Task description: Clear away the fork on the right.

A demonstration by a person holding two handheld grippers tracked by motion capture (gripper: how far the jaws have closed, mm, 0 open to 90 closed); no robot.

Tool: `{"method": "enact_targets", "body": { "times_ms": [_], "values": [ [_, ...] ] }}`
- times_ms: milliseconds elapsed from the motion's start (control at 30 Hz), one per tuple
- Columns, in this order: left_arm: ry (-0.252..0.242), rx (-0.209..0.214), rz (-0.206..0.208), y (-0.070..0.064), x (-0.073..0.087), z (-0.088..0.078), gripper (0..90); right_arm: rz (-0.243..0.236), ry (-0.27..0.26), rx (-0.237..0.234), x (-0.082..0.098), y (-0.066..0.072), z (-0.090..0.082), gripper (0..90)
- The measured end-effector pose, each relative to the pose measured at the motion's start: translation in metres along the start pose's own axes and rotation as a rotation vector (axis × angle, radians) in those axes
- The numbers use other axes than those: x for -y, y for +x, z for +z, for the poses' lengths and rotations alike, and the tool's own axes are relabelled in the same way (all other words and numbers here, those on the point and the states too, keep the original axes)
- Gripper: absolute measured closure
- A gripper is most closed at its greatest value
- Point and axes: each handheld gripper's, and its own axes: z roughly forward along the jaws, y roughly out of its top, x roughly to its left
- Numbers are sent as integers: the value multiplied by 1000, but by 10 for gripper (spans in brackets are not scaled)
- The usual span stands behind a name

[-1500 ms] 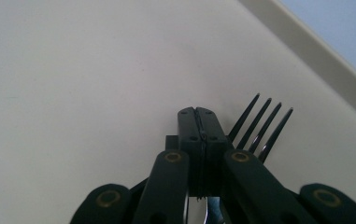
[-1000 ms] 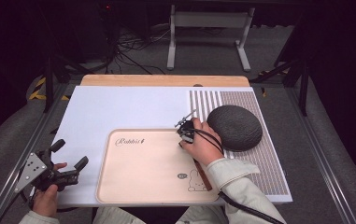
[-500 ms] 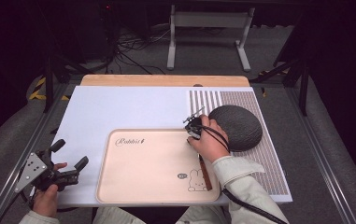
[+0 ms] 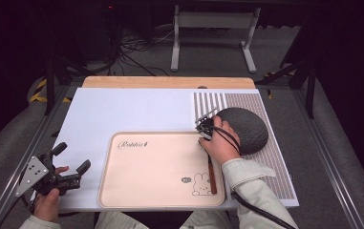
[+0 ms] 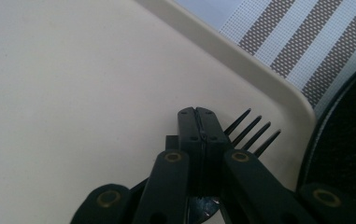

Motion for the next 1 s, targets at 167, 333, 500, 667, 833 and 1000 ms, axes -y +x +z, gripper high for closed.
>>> {"method": "enact_targets", "body": {
  "times_ms": [167, 333, 500, 667, 833, 1000],
  "values": [
    [0, 0, 0, 0, 0, 0, 8, 4, 1, 5, 2, -2, -1, 900],
    [0, 0, 0, 0, 0, 0, 8, 4, -19, 0, 2, -2, -5, 900],
    [-1, -1, -2, 0, 0, 0, 8, -21, -108, -20, 1, -1, -19, 763],
    [2, -2, -3, -1, 0, 1, 8, -60, -222, -44, 5, 0, -39, 548],
    [3, -1, -4, -1, 0, 1, 8, -99, -323, -73, 10, 2, -53, 324],
    [5, -2, -4, -1, 1, 2, 8, -136, -382, -86, 19, 2, -70, 249]
  ]
}}
